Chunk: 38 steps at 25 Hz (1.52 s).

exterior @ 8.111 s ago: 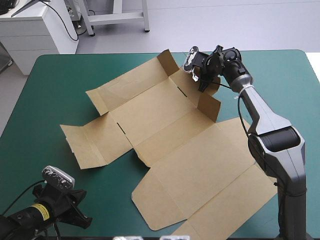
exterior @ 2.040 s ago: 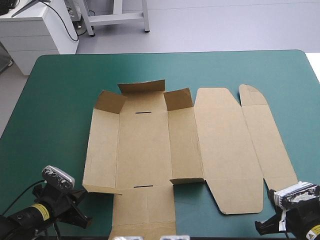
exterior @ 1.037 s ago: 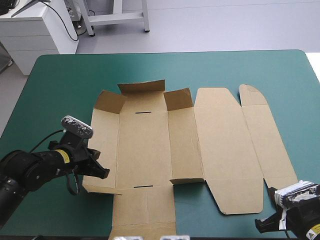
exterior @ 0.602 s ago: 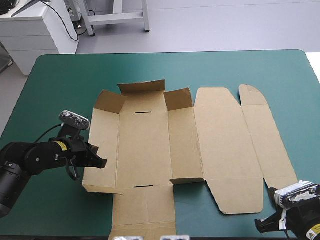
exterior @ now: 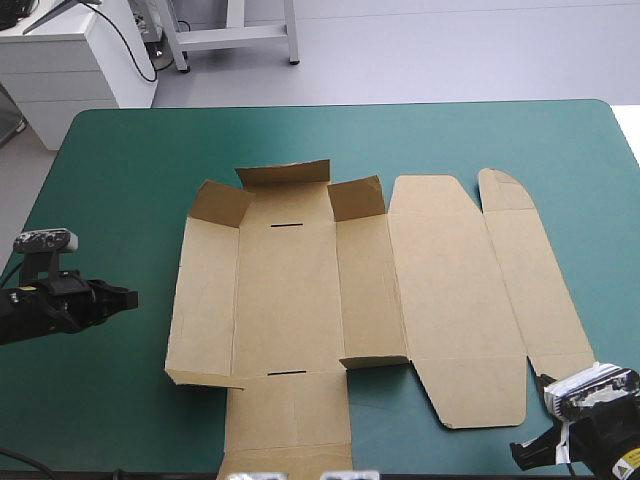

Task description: Fold the box

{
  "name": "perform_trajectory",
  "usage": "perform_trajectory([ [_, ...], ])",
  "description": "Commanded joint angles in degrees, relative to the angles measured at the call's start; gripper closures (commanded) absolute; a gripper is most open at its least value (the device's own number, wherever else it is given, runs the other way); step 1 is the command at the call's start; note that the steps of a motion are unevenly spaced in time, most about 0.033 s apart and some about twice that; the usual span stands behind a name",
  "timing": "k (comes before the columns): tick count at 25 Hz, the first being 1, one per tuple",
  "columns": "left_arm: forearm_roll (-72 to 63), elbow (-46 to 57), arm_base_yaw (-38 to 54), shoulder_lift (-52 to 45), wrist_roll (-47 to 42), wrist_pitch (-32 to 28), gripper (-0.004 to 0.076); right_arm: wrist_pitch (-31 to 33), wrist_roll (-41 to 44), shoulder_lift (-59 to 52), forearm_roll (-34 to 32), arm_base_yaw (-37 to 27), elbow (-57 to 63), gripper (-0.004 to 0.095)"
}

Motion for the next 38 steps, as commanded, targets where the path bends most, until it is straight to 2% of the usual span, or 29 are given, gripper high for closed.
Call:
perform_trajectory([
  [1,-5.04,-1.56,5.06,0.06,0.53,4.22,0.0707,-3.76,-1.04,0.67,0.44,-0.51,-1.50,0.0924],
  [5,-6.46,-1.56,6.79,1.37,-1.07,6.56,0.0707,-3.65,-3.01,0.67,0.07,-0.51,-1.50,0.0924],
  [7,-7.29,-1.56,6.79,3.56,-1.89,8.20,0.0671,-3.41,-3.24,0.67,0.07,-0.51,-1.50,0.0924],
  [14,-7.30,-1.56,6.68,8.93,-3.75,8.20,0.0329,-3.32,-3.24,0.67,0.43,-0.51,-1.50,0.0924],
  [16,-7.30,-1.56,6.68,10.20,-3.75,8.20,0.0271,-3.32,-3.24,0.67,0.43,-0.51,-1.50,0.0924],
  [25,-9.69,-0.24,1.89,20.11,-2.04,8.50,0.0260,-3.32,-3.24,0.67,0.43,-0.51,-1.50,0.0924],
  [30,-11.53,3.50,-4.41,24.89,2.53,8.50,0.0258,-3.32,-3.24,0.67,0.43,-0.51,-1.50,0.0924],
  [32,-16.49,5.33,-6.78,26.50,5.80,8.38,0.0258,-3.32,-3.24,0.67,0.43,-0.51,-1.50,0.0924],
  [38,-18.01,6.34,-10.80,29.73,6.31,5.42,0.0259,-3.32,-2.98,0.67,0.65,-0.51,-1.50,0.0924],
])
